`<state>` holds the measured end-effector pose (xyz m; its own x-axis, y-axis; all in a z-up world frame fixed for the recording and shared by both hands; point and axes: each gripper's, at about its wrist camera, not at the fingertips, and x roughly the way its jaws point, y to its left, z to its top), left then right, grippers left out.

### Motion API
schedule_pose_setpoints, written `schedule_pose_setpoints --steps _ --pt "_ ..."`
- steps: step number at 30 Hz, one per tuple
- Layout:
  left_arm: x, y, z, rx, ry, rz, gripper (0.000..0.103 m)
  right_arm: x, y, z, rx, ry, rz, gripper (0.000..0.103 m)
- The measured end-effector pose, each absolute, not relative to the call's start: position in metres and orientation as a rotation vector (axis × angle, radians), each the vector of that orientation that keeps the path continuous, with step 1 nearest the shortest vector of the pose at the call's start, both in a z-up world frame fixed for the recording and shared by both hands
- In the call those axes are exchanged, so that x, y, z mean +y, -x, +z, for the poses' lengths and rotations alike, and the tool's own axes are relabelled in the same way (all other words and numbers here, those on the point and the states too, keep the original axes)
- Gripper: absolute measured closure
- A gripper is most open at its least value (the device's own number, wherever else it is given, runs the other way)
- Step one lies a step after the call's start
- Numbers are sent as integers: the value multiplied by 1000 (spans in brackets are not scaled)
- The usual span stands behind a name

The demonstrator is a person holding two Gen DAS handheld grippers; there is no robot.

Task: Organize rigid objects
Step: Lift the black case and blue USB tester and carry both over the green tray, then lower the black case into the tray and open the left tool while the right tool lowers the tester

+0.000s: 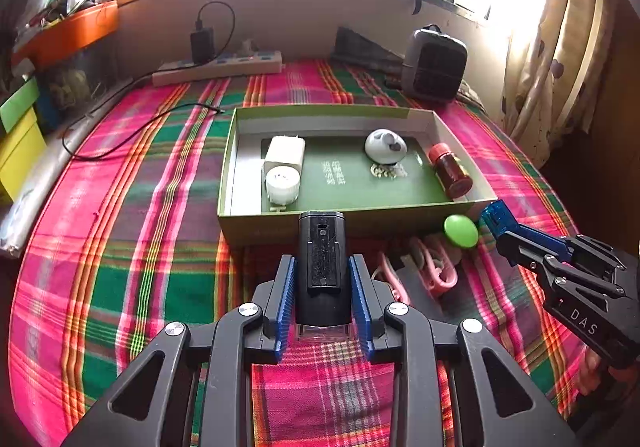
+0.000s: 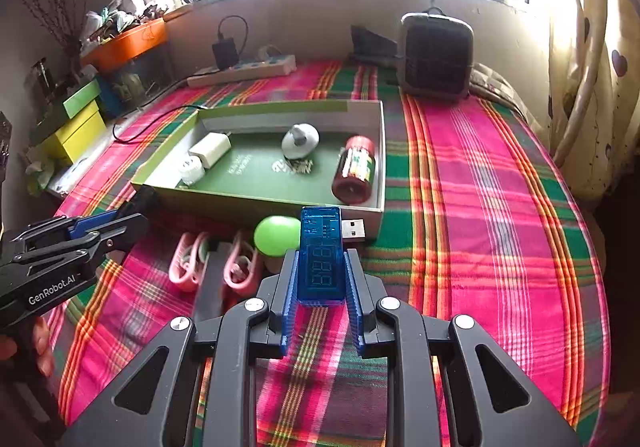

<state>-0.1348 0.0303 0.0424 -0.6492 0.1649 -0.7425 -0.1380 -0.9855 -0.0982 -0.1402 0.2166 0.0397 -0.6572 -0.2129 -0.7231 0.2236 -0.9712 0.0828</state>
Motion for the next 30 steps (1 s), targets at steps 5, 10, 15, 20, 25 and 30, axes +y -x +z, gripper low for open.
schedule_pose_setpoints --steps 5,10,15,20,25,30 --pt "32 139 48 -42 1212 2710 77 213 144 47 28 -1135 -2656 80" --pt "35 147 51 -43 1212 2691 77 211 150 51 30 -1128 -2646 80" --pt "38 159 55 -38 1204 2690 77 208 162 56 26 -1119 -2632 80" --pt "39 174 55 -41 1203 2683 77 202 176 57 36 -1126 -2611 80" --pt "38 189 52 -53 1219 2689 77 196 190 56 55 -1135 -2596 80" --pt "38 204 47 -59 1234 2686 77 190 205 51 65 -1154 -2572 80"
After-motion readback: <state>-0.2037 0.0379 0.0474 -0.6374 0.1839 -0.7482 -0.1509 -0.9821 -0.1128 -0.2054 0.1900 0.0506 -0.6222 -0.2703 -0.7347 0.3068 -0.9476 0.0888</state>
